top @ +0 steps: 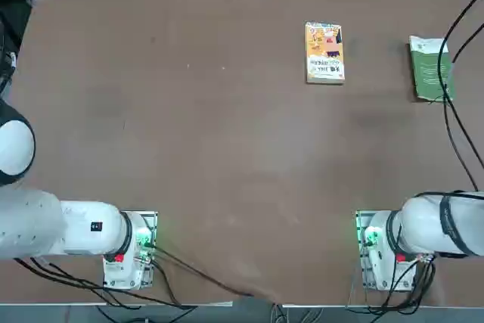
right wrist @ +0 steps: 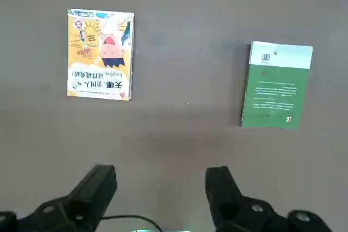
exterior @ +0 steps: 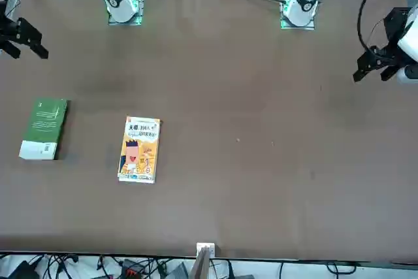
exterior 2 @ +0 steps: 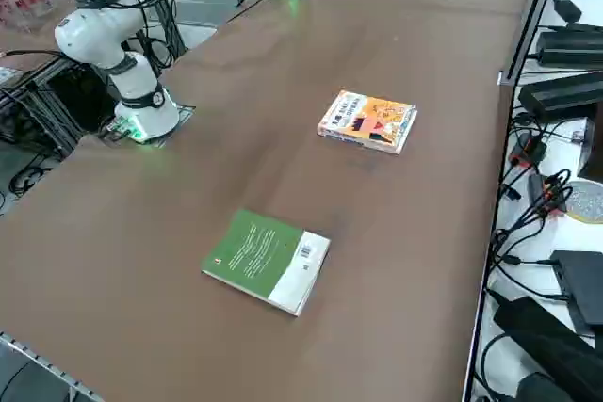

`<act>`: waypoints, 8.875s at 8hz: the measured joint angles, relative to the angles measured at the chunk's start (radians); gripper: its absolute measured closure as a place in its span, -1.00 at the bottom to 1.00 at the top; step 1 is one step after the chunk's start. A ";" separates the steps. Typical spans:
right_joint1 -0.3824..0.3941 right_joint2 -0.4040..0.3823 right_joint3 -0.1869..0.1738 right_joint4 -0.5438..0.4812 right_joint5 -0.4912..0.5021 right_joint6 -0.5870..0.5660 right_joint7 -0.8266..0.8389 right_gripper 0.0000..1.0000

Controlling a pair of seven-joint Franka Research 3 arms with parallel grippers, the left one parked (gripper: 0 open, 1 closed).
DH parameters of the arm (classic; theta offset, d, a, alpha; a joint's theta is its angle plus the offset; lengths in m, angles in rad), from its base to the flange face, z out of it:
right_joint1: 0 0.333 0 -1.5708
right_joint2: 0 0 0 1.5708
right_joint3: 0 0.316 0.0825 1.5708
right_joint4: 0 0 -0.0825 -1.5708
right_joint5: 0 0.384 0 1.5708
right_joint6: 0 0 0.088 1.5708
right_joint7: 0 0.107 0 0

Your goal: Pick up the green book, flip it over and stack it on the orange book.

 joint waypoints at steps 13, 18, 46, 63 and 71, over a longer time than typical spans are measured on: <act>0.157 0.419 0.003 -0.044 -0.577 0.161 0.370 -1.00; 0.143 0.562 -0.015 -0.241 -0.940 0.354 0.844 -0.83; 0.090 0.828 -0.077 -0.229 -1.234 0.321 0.977 0.77; 0.263 0.489 -0.008 0.252 -0.182 0.118 0.229 0.77; 0.212 0.642 -0.025 0.270 0.576 0.189 0.139 0.77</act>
